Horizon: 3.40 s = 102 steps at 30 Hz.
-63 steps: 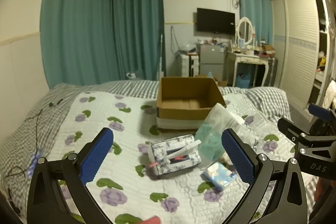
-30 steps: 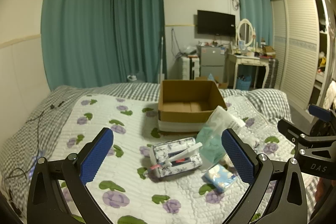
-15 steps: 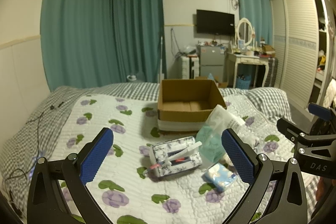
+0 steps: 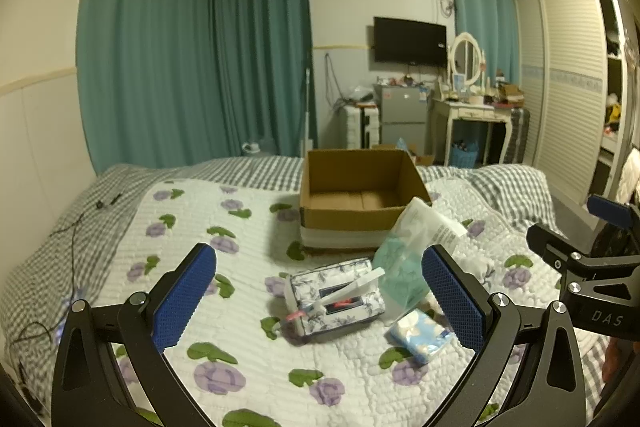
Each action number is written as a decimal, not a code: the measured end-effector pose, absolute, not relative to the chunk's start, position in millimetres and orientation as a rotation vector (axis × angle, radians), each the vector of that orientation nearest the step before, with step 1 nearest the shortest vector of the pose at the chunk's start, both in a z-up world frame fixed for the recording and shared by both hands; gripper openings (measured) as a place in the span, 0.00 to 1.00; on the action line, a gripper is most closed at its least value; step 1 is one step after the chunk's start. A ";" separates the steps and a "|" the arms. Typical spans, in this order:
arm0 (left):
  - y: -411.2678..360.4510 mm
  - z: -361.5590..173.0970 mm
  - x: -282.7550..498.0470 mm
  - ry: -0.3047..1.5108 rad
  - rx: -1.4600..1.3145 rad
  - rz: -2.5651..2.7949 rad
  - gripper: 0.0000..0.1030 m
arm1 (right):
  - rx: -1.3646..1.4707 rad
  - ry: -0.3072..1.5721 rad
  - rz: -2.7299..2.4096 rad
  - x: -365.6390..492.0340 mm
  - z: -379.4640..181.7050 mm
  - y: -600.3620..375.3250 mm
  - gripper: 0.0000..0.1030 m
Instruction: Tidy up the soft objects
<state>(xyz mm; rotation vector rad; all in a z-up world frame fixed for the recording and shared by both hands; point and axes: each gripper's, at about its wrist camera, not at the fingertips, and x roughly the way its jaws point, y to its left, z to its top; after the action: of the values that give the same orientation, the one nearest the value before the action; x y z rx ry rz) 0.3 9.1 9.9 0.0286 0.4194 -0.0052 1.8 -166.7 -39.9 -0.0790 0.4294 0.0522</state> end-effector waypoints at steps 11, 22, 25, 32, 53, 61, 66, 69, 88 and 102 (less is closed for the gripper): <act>8.0 9.5 0.3 0.419 0.032 -0.004 1.00 | -0.080 0.431 0.052 2.3 -39.9 -166.4 1.00; 7.6 9.4 0.1 0.418 0.032 -0.005 1.00 | -0.080 0.432 0.053 0.5 -42.3 -166.9 1.00; 7.4 9.4 0.2 0.418 0.033 -0.005 1.00 | -0.081 0.432 0.054 0.1 -42.4 -166.7 1.00; 7.6 8.1 -0.4 0.421 0.034 -0.007 1.00 | -0.082 0.432 0.053 0.4 -43.8 -165.8 1.00; 21.3 -74.9 33.1 0.670 0.107 0.025 1.00 | -0.155 0.708 0.121 49.8 -126.5 -137.3 1.00; 22.3 -96.9 52.8 0.773 0.063 0.012 1.00 | -0.112 0.947 0.223 100.2 -202.7 -118.5 0.90; 23.7 -101.2 61.0 0.807 0.027 0.011 1.00 | -0.107 1.027 0.246 121.3 -229.8 -110.5 0.77; 24.2 -102.8 64.2 0.814 0.025 0.012 1.00 | -0.115 1.041 0.251 119.7 -232.9 -109.4 0.58; 5.4 -107.9 127.4 0.828 0.057 0.043 0.89 | -0.154 0.665 0.255 105.9 -103.1 -139.5 0.54; 10.0 -146.0 156.6 0.892 0.009 0.015 0.46 | -0.090 0.725 0.294 124.2 -147.0 -157.5 0.54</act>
<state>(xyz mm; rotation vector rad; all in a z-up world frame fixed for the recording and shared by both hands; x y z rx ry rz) 156.6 10.0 -146.0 0.0091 0.8915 0.0149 124.2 -157.5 -147.0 -0.0903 0.7253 0.2944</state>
